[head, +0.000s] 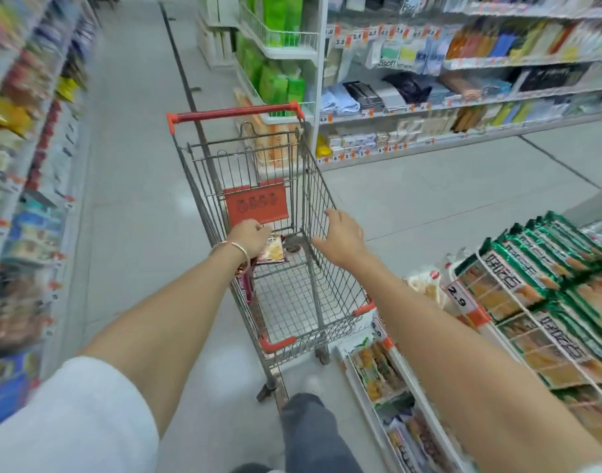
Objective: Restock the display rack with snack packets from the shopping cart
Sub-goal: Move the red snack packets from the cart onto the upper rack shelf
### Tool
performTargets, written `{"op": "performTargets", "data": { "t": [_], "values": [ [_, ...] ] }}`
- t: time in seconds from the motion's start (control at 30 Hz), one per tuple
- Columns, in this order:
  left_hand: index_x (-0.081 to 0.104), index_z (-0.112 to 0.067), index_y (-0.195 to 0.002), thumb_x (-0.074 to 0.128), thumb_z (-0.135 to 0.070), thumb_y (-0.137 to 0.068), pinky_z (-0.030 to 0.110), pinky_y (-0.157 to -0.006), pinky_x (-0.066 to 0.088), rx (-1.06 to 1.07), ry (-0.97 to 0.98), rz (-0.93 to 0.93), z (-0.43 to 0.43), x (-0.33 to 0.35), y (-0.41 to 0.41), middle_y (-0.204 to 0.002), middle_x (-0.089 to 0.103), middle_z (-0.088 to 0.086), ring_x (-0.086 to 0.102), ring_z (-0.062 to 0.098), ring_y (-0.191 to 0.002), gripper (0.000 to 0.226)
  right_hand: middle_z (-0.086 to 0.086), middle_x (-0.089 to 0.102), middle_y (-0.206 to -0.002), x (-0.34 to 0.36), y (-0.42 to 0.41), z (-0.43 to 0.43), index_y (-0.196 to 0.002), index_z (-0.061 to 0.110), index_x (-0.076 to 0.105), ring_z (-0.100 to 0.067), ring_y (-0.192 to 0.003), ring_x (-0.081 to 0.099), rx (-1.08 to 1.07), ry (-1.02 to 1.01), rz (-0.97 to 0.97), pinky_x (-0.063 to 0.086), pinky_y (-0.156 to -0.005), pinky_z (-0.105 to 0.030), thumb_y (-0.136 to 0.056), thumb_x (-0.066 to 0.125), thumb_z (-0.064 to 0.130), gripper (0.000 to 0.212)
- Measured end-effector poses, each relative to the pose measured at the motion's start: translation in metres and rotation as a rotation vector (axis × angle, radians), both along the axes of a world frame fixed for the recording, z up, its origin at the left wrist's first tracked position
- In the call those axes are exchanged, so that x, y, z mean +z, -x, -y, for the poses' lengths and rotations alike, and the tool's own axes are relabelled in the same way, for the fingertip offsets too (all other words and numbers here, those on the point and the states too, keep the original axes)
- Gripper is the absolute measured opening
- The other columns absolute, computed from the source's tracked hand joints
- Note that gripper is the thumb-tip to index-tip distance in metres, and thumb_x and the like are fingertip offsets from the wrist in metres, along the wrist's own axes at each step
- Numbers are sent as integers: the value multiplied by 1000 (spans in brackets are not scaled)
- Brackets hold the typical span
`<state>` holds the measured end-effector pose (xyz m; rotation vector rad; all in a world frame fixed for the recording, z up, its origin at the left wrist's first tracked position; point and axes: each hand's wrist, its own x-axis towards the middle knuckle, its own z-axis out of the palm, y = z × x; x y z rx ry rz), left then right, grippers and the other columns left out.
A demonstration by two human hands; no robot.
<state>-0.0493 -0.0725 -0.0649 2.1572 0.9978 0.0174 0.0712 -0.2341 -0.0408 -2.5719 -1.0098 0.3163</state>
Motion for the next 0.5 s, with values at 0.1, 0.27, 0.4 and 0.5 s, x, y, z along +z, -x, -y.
{"op": "performTargets", "data": {
  "t": [0.1, 0.27, 0.4, 0.5],
  "values": [
    [44, -16, -61, 42, -34, -104, 31, -60, 34, 39, 43, -39, -22, -28, -3, -55, 41, 0, 40, 20, -52, 47, -10, 45, -144, -28, -11, -30, -147, 12, 37, -29, -134, 41, 39, 68, -73, 30, -113, -45, -91, 61, 36, 66],
    [41, -16, -59, 43, -37, -105, 30, -56, 32, 116, 163, -79, -61, -71, -33, -53, 36, -1, 37, 19, -50, 50, -13, 43, -146, -79, -46, -81, -149, 12, 36, -30, -130, 47, 136, 215, -239, 39, -111, -46, -93, 61, 31, 64],
    [39, -15, -63, 43, -31, -106, 25, -49, 31, 208, 229, -100, -94, -93, -73, -53, 42, -6, 37, 11, -45, 46, -15, 39, -150, -119, -88, -123, -149, 12, 37, -33, -129, 49, 163, 311, -397, 39, -111, -50, -95, 60, 28, 61],
    [60, -5, -81, 41, -27, -107, 23, -48, 34, 273, 321, -125, -110, -112, -102, -95, 62, 11, 33, 12, -49, 40, -16, 45, -146, -148, -115, -153, -147, 8, 38, -32, -121, 55, 191, 347, -484, 46, -103, -43, -95, 58, 24, 58]
  ]
}}
